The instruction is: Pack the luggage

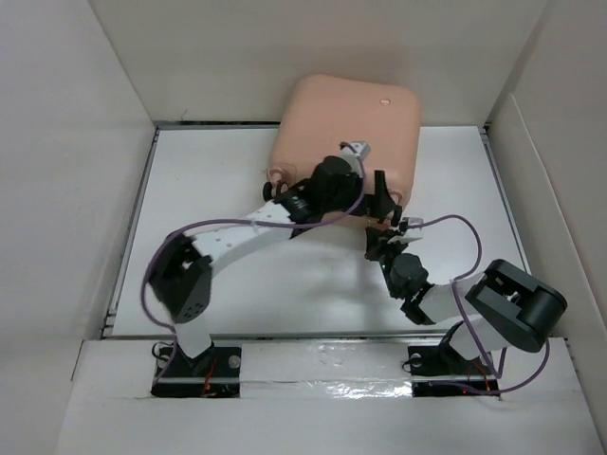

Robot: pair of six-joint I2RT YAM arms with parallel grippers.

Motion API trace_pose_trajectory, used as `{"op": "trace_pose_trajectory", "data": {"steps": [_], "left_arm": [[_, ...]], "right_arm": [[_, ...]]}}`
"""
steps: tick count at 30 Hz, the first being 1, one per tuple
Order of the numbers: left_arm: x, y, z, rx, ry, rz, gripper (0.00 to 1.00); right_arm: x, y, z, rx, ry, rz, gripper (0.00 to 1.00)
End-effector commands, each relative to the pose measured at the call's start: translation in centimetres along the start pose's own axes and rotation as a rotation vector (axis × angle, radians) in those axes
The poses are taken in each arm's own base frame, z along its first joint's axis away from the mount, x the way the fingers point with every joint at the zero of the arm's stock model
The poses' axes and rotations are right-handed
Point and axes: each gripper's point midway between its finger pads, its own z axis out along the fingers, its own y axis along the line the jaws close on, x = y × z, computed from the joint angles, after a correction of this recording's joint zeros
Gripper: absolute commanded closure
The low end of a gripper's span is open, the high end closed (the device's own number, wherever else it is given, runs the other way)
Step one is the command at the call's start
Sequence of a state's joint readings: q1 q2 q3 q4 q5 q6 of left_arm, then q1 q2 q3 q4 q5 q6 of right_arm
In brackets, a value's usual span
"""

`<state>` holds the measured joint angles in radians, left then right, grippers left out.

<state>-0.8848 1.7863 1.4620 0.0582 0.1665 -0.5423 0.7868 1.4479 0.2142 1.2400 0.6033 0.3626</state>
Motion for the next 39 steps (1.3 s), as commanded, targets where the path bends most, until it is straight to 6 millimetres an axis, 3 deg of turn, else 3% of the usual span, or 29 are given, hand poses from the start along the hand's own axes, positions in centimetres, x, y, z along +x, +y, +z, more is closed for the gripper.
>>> {"op": "trace_pose_trajectory", "data": {"steps": [1, 3, 4, 6, 7, 9, 10, 13, 15, 21, 28, 36, 39], "left_arm": [[-10.4, -1.4, -10.8, 0.013, -0.359, 0.018, 0.01], [-11.6, 1.3, -15.7, -0.093, -0.458, 0.009, 0.04], [-10.7, 3.0, -17.0, -0.169, -0.444, 0.002, 0.08], [-10.4, 6.2, -21.0, -0.321, -0.506, -0.002, 0.24], [-8.8, 8.3, -21.8, -0.408, -0.458, -0.001, 0.25], [-7.5, 12.6, -23.7, -0.565, -0.418, -0.002, 0.19], [-5.6, 14.5, -24.1, -0.632, -0.336, 0.001, 0.16], [-3.0, 17.2, -23.8, -0.705, -0.204, 0.071, 0.10], [-2.3, 17.3, -22.8, -0.670, -0.159, 0.121, 0.08], [-3.7, 16.9, -20.3, -0.603, -0.119, 0.263, 0.06], [-4.5, 21.0, -17.9, -0.736, -0.036, 0.283, 0.06], [-5.4, 23.0, -16.1, -0.743, -0.018, 0.267, 0.15], [-5.6, 22.9, -15.2, -0.701, -0.015, 0.255, 0.22]], "right_arm": [[-2.5, 5.3, -0.1, -0.197, -0.061, 0.095, 1.00], [-2.5, 5.3, 0.0, -0.208, -0.043, 0.083, 1.00], [-2.7, 5.0, 0.1, -0.199, -0.042, 0.079, 1.00], [-3.1, 5.1, -0.1, -0.205, -0.041, 0.075, 1.00], [-3.1, 5.0, -0.3, -0.207, -0.041, 0.073, 1.00], [-3.4, 4.8, -0.5, -0.211, -0.043, 0.072, 1.00], [-3.5, 4.7, -0.7, -0.214, -0.040, 0.071, 1.00], [-3.8, 4.7, -0.9, -0.223, -0.035, 0.076, 1.00], [-3.8, 4.9, -1.0, -0.230, -0.026, 0.070, 1.00], [-3.7, 5.2, -1.2, -0.248, -0.014, 0.054, 1.00], [-3.0, 5.1, -0.9, -0.244, 0.009, 0.043, 1.00], [-2.8, 5.3, -0.9, -0.257, 0.004, 0.036, 1.00], [-2.7, 5.4, -0.8, -0.262, 0.008, 0.028, 1.00]]}}
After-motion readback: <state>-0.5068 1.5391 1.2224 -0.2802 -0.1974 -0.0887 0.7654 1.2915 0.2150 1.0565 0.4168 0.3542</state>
